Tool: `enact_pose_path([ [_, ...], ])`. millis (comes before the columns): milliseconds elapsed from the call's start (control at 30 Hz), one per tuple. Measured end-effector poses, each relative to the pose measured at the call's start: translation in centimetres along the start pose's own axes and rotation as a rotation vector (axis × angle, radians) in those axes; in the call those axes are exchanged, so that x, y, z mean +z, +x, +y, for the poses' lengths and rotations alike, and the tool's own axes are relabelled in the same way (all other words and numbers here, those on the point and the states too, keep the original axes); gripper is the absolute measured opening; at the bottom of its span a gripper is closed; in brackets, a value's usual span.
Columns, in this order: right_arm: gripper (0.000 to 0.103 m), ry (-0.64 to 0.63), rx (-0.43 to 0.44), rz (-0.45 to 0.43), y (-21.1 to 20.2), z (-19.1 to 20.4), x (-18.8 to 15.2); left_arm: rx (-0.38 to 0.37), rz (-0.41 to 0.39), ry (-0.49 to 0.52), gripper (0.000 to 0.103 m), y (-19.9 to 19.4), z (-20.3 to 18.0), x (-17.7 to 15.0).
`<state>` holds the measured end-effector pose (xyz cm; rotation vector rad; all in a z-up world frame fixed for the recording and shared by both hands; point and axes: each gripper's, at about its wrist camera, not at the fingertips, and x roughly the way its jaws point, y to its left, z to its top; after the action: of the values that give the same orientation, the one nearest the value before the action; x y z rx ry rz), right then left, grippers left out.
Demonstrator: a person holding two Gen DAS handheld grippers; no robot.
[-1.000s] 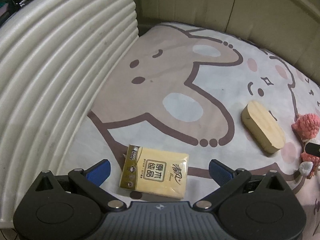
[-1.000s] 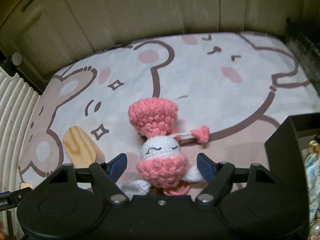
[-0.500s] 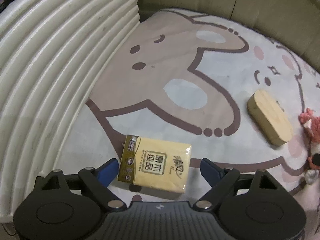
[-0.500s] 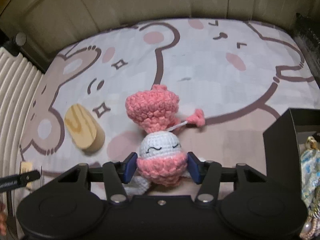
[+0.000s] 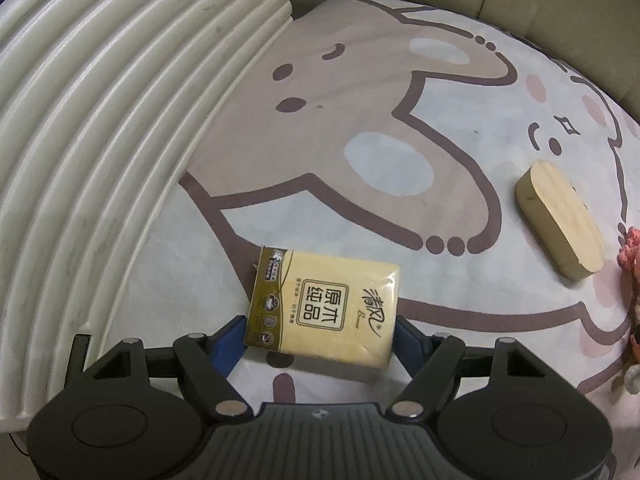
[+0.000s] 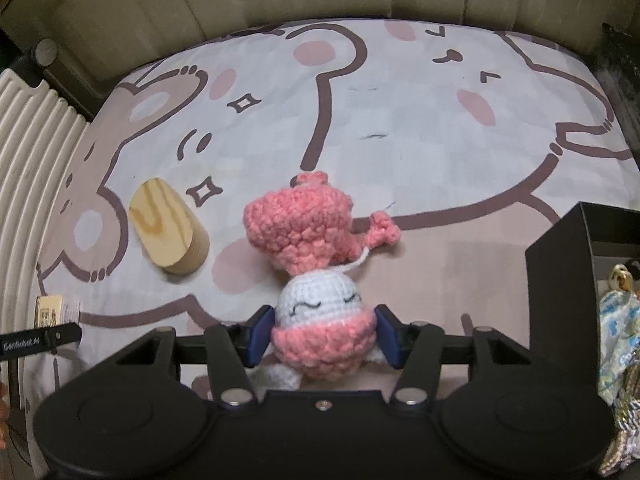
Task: Organize objects
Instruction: 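Grasp the yellow tissue pack with the left tool while the right tool grasps the pink crochet doll, then lift the tissue pack with the left tool while the right tool lifts the crochet doll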
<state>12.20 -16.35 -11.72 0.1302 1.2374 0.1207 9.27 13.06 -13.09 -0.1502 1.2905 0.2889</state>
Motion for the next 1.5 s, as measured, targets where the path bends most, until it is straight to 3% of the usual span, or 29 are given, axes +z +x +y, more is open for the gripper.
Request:
enact_pose_path([
  [233,0.057,0.042,-0.003,0.01,1.1,-0.5,0.6,0.002,-0.005,-0.013,0.078,0.4,0.0,0.3],
  [767,0.049,-0.02,-0.024,0.044,0.4,0.0,0.2,0.015,0.011,-0.032,0.075,-0.4,-0.2,0.4],
  [1500,0.049,-0.042,0.011,-0.073,-4.5,0.9,-0.5,-0.048,-0.101,-0.038,0.075,-6.1,-2.3,-0.1],
])
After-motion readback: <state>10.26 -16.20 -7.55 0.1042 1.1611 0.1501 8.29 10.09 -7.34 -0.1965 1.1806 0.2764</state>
